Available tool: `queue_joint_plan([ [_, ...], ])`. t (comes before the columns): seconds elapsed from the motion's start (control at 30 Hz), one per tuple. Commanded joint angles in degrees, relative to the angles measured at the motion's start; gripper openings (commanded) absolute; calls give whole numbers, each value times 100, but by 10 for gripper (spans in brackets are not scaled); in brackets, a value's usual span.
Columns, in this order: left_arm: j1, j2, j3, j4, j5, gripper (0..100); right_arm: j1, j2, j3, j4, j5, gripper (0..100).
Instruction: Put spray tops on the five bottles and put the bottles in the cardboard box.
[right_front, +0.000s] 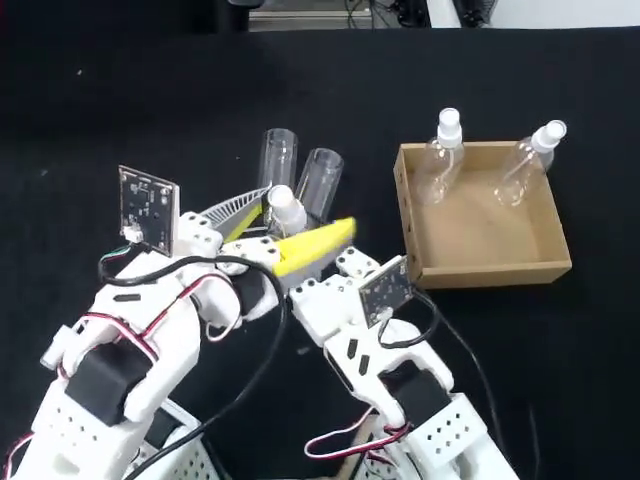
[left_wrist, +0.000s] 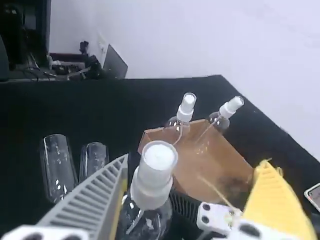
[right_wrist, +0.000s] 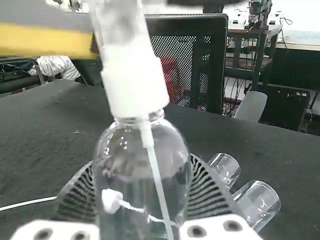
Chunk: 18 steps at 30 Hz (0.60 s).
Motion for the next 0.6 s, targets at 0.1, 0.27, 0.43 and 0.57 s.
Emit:
queue_joint_plan([
  [0.1, -409, -79, -1947, 1310, 18, 327, 123, -127, 136, -237, 9, 11],
  [0.27, -1613, -79, -2343, 2963, 9, 232, 791, -127, 136, -193, 18, 11],
  [0.43, -3090, -79, -1754, 3842, 9, 102, 2084, -127, 75, -193, 18, 11],
  [0.57, -3969, -79, -725, 3534, 9, 28, 2655, -127, -13, 193, 18, 11],
])
